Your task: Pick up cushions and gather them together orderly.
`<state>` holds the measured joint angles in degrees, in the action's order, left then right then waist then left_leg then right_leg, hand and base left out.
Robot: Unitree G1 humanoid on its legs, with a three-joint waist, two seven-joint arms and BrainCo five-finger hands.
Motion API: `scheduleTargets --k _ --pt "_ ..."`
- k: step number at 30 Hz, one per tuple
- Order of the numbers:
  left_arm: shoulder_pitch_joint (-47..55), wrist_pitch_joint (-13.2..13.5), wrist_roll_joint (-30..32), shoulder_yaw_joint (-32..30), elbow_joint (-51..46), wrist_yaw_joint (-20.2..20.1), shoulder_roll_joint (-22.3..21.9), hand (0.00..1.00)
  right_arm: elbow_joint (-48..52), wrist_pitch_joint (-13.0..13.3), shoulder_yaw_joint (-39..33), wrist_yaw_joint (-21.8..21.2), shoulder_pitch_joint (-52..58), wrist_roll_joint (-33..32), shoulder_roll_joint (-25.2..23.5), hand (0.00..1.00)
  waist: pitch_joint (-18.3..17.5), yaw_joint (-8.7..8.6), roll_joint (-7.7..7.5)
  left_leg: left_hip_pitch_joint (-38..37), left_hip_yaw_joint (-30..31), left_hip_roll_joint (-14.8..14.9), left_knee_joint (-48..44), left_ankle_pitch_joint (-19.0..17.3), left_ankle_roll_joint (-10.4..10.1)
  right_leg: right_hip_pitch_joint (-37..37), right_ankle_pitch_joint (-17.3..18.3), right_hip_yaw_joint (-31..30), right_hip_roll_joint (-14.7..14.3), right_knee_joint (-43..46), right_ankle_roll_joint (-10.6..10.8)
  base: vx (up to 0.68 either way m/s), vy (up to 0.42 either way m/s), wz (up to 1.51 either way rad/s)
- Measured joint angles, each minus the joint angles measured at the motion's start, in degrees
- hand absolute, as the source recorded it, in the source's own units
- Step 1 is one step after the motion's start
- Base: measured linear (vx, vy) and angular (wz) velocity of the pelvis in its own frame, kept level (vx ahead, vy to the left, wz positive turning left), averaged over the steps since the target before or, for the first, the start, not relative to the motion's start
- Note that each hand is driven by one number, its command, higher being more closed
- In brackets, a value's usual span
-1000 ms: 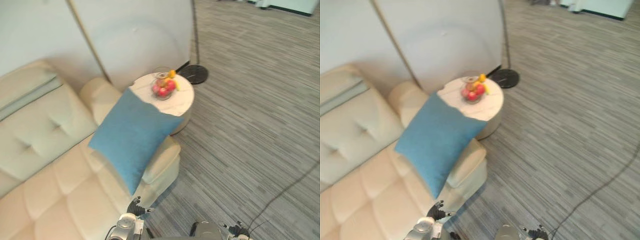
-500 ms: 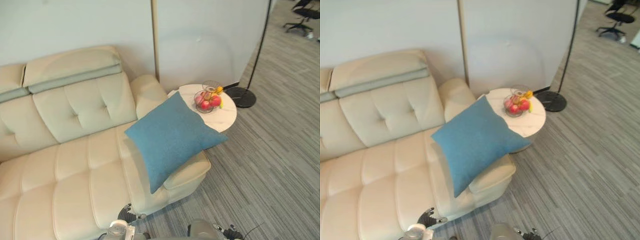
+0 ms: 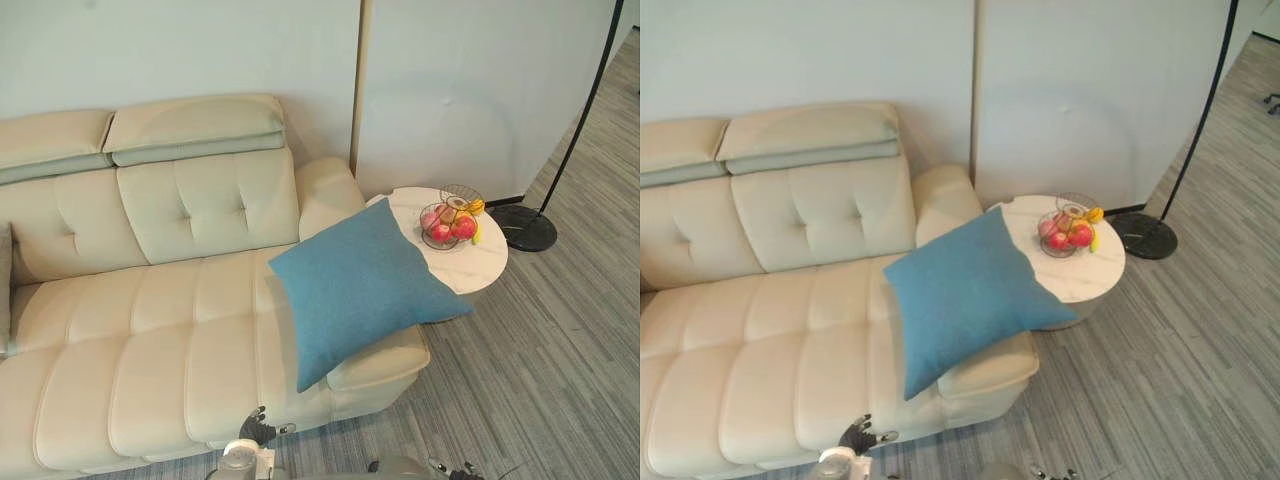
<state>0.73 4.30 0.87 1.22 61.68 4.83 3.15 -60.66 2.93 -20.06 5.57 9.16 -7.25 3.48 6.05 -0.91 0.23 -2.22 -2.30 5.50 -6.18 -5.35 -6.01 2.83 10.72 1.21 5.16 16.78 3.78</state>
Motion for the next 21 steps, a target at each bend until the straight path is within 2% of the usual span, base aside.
scheduleTargets --k 6,9,16,21 --pt "0.2 -0.1 -0.5 0.0 0.9 0.1 1.3 0.00 -0.1 0.1 -0.2 0.1 0.8 -0.3 0.0 0.00 -0.8 -0.03 -0.13 -0.2 0.8 -1.1 2.1 0.9 0.6 -0.6 -0.8 0.7 1.0 -2.0 0.6 0.00 0.035 0.09" --pt "1.0 -0.2 -1.2 -0.1 0.7 0.3 2.2 0.00 2.2 0.0 -2.6 0.2 0.9 -0.8 0.2 0.00 -1.0 -0.03 -0.07 -0.5 0.9 -1.3 3.2 1.2 0.6 -0.6 -0.8 0.8 1.2 -2.3 0.6 0.05 0.013 0.03" --pt "3.9 0.0 -6.8 -3.5 -13.9 1.0 4.2 0.00 28.1 1.2 -10.8 2.0 3.6 -1.6 6.1 0.00 -1.2 -0.62 0.13 -1.3 -0.1 -1.3 5.3 1.2 0.6 -0.4 -0.5 0.1 1.0 -3.1 0.8 0.10 0.007 -0.05" --pt "4.6 0.3 -9.0 -5.6 -21.2 1.3 4.3 0.00 39.1 1.9 -13.7 4.0 1.5 1.1 8.2 0.00 -1.2 -1.81 0.16 -2.0 -1.1 -1.3 5.8 1.2 0.6 -0.4 -0.5 -0.6 0.9 -3.9 0.8 0.10 0.005 -0.10"
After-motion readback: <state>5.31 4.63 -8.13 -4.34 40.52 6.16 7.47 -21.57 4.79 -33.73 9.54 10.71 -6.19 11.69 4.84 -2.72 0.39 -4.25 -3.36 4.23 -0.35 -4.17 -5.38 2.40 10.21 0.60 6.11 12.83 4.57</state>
